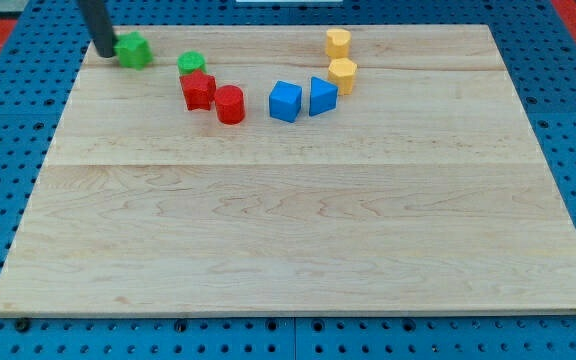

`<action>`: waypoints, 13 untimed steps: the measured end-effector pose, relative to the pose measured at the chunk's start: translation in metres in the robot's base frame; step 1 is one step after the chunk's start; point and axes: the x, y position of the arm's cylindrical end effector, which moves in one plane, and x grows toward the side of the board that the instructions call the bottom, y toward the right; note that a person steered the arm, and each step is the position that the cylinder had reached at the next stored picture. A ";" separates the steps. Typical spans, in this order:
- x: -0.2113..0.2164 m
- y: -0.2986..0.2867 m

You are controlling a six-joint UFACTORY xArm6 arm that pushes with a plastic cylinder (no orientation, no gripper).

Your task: Nudge the blue cube down

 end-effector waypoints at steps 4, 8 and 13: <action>-0.016 0.033; -0.043 0.082; 0.055 0.194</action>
